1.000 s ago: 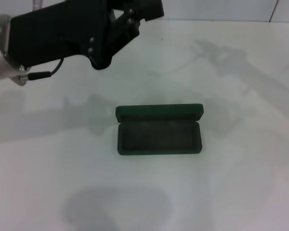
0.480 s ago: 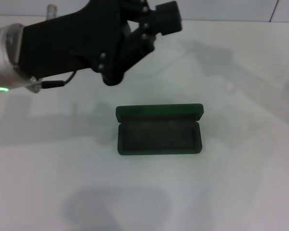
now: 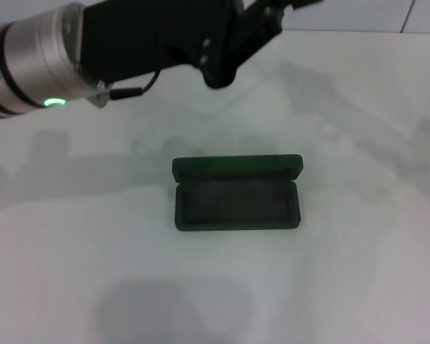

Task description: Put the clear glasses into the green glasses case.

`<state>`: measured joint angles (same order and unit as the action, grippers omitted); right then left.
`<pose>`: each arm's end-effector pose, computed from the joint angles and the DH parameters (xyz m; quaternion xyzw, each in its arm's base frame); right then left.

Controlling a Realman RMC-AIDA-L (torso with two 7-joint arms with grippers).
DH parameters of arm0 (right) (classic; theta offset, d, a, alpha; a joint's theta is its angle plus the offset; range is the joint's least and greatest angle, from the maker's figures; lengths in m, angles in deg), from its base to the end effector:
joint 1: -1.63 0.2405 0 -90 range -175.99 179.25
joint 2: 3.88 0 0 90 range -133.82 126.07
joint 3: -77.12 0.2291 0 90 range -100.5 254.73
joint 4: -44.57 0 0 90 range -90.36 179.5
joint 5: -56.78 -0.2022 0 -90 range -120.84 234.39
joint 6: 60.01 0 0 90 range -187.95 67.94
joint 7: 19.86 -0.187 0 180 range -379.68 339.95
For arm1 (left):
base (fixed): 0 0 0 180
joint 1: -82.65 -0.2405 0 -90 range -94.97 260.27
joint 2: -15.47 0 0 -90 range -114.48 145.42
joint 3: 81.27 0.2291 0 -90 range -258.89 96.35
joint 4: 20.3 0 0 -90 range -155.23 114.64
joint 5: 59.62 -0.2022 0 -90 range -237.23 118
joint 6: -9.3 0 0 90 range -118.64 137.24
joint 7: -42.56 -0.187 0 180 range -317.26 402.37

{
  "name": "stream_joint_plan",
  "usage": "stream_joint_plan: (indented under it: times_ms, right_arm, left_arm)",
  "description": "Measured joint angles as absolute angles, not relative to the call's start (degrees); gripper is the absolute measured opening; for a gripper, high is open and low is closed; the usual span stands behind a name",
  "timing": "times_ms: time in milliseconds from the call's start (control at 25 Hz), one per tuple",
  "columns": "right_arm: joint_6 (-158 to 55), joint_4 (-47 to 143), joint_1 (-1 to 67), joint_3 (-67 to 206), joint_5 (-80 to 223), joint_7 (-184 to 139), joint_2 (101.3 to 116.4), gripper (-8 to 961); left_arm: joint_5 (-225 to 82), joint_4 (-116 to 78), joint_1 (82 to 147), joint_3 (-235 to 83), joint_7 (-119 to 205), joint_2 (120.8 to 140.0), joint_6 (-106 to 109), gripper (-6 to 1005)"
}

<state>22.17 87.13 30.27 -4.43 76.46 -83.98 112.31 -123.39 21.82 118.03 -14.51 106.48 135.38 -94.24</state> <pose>0.0734 0.3689 0.0993 -0.6868 0.0887 0.6816 0.2363 -0.0471 0.2993 0.0214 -0.8337 0.0975 -0.5423 0.0376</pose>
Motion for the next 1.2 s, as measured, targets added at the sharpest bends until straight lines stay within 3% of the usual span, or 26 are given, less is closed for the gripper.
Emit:
stream_joint_plan:
  times_ms: [440, 1200]
  right_arm:
    - [26.87, 79.08, 35.46, -9.27, 68.9, -85.17, 112.31, 110]
    - [27.08, 74.74, 37.42, -17.27, 65.99, -84.99, 112.31, 110]
  left_arm:
    - [-121.44, 19.01, 120.45, -12.58, 101.81, 135.53, -89.99, 28]
    - [-117.79, 18.82, 120.49, -10.87, 96.82, 135.72, -87.57, 28]
